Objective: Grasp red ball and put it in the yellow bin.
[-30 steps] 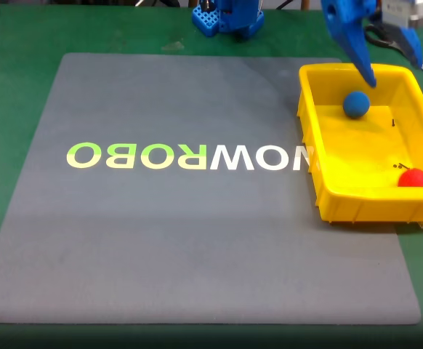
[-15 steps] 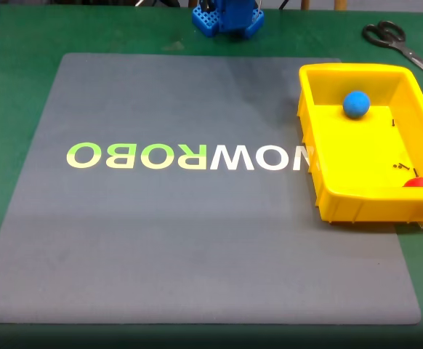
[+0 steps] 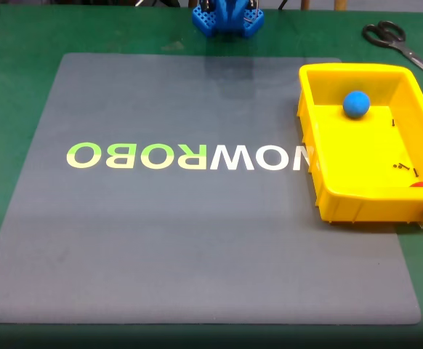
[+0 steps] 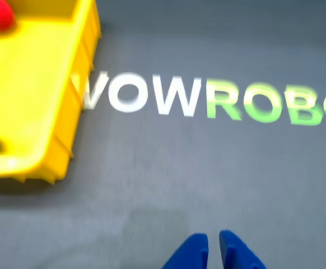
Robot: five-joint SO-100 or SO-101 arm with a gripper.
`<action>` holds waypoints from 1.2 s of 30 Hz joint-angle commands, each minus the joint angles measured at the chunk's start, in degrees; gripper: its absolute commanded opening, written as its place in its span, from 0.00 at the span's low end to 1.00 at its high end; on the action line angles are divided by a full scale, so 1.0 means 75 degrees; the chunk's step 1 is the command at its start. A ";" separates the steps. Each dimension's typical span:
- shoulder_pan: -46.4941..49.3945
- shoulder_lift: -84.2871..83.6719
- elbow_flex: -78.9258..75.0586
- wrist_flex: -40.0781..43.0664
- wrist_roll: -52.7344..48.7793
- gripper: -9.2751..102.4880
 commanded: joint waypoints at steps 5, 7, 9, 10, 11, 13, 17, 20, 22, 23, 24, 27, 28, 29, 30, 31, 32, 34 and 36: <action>0.0316 0.0141 0.1254 0.0070 0.0199 0.08; 0.0375 0.0141 0.1770 0.0070 0.0152 0.08; 0.0492 0.0141 0.2227 0.0129 0.0082 0.08; 0.0539 0.0141 0.2449 0.0199 0.0035 0.08; 0.0586 0.0141 0.2684 0.0246 0.0000 0.08; 0.0633 0.0141 0.3094 0.0258 0.0000 0.08; 0.0633 0.0141 0.3598 0.0223 0.0105 0.08; 0.0809 0.0141 0.3609 0.0223 0.0047 0.08; 0.0820 0.0141 0.3609 0.0223 0.0023 0.08; 0.0809 0.0141 0.3609 0.0223 0.0023 0.08; 0.0809 0.0141 0.3609 0.0223 0.0035 0.08; 0.0809 0.0141 0.3621 0.0211 0.0035 0.08; 0.0809 0.0141 0.3621 0.0211 0.0047 0.08; 0.0809 0.0141 0.3621 0.0211 0.0047 0.08; 0.0809 0.0141 0.3621 0.0211 0.0059 0.08; 0.0809 0.0141 0.3621 0.0211 0.0070 0.08; 0.0809 0.0141 0.3621 0.0211 0.0070 0.08; 0.0797 0.0141 0.3621 0.0199 0.0105 0.08; 0.0773 0.0141 0.3621 0.0199 0.0129 0.08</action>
